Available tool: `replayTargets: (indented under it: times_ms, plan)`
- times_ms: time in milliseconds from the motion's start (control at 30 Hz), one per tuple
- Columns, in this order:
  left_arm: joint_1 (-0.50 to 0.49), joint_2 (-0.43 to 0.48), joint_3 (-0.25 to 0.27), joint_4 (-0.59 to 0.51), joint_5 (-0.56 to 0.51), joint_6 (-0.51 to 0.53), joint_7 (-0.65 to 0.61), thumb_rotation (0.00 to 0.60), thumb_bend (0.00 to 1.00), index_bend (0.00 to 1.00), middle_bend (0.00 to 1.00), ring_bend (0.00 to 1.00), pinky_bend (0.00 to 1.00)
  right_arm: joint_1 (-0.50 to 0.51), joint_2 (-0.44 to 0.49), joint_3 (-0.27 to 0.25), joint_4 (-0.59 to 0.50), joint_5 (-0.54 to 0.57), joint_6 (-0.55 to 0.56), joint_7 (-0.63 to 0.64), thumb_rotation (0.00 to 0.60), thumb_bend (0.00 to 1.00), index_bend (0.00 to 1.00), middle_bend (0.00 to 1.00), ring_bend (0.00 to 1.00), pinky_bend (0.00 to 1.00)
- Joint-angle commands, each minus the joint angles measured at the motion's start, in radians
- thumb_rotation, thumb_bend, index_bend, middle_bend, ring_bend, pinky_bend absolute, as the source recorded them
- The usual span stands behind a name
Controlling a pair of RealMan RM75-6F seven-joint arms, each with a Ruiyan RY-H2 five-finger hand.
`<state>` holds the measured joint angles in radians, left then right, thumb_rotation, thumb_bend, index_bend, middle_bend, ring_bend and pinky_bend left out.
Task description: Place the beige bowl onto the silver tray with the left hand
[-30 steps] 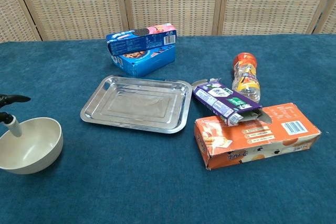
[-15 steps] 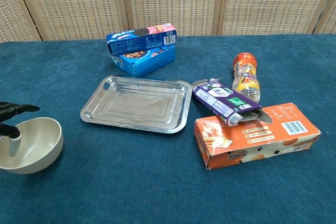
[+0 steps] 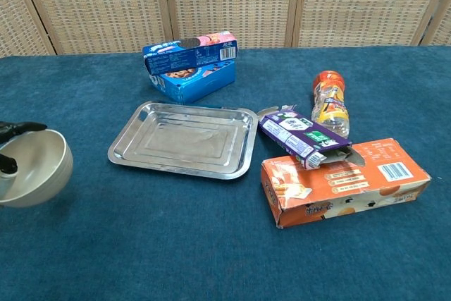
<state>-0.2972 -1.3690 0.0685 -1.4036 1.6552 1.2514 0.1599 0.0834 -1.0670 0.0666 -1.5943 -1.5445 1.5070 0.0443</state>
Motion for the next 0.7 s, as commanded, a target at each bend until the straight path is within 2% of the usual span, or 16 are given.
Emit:
replayTargets:
  times_ms: [33, 167, 300, 533, 700]
  plan:
    - [-0.022, 0.036, -0.034, -0.061, -0.009, 0.002, 0.004, 0.6, 0.4, 0.65, 0.0, 0.0, 0.0, 0.001, 0.0, 0.0, 0.0, 0.002, -0.003, 0.0, 0.6, 0.0, 0.0, 0.0, 0.0, 0.0]
    - [-0.082, 0.06, -0.102, -0.151, -0.06, -0.054, 0.092, 0.6, 0.41, 0.65, 0.0, 0.0, 0.0, 0.004, -0.002, 0.002, 0.001, 0.009, -0.01, -0.004, 0.6, 0.0, 0.0, 0.0, 0.0, 0.0]
    - [-0.186, 0.044, -0.189, -0.216, -0.187, -0.204, 0.226, 0.6, 0.41, 0.65, 0.0, 0.0, 0.0, 0.013, -0.007, 0.008, 0.003, 0.027, -0.031, -0.012, 0.6, 0.0, 0.0, 0.0, 0.0, 0.0]
    - [-0.331, -0.073, -0.276, -0.155, -0.386, -0.374, 0.308, 0.6, 0.41, 0.65, 0.0, 0.0, 0.0, 0.027, -0.016, 0.018, 0.012, 0.064, -0.066, -0.023, 0.6, 0.0, 0.0, 0.0, 0.0, 0.0]
    - [-0.398, -0.149, -0.292, -0.097, -0.48, -0.419, 0.355, 0.6, 0.41, 0.65, 0.0, 0.0, 0.0, 0.033, -0.019, 0.025, 0.018, 0.082, -0.079, -0.023, 0.6, 0.0, 0.0, 0.0, 0.0, 0.0]
